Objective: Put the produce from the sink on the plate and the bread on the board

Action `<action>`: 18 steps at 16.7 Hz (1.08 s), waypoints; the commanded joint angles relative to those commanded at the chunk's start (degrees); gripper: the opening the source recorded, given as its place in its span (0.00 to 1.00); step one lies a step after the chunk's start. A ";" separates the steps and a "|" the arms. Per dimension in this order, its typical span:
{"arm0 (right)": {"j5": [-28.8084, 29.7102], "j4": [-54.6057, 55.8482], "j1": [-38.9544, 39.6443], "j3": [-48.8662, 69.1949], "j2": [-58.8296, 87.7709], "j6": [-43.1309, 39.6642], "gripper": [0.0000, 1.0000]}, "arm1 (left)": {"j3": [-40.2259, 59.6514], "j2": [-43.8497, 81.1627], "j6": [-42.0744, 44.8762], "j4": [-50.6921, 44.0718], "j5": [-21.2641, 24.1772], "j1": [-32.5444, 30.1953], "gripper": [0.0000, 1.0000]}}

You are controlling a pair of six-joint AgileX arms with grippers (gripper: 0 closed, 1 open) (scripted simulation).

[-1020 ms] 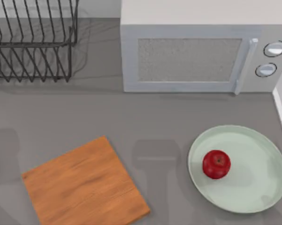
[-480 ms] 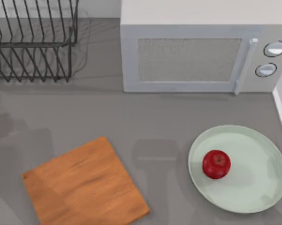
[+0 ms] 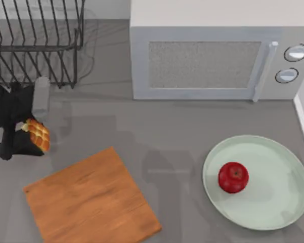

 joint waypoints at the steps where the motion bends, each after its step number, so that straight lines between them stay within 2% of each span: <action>1: 0.00 0.00 0.00 0.00 0.00 0.00 1.00 | -1.04 -1.42 -3.98 2.44 -3.49 -3.04 0.00; 10: 0.00 0.00 0.00 0.00 0.00 0.00 1.00 | -11.62 -10.99 -37.71 22.88 -33.68 -29.54 0.00; 18: 0.00 0.00 0.00 0.00 0.00 0.00 1.00 | -22.47 -14.60 -65.92 37.13 -57.06 -50.06 0.00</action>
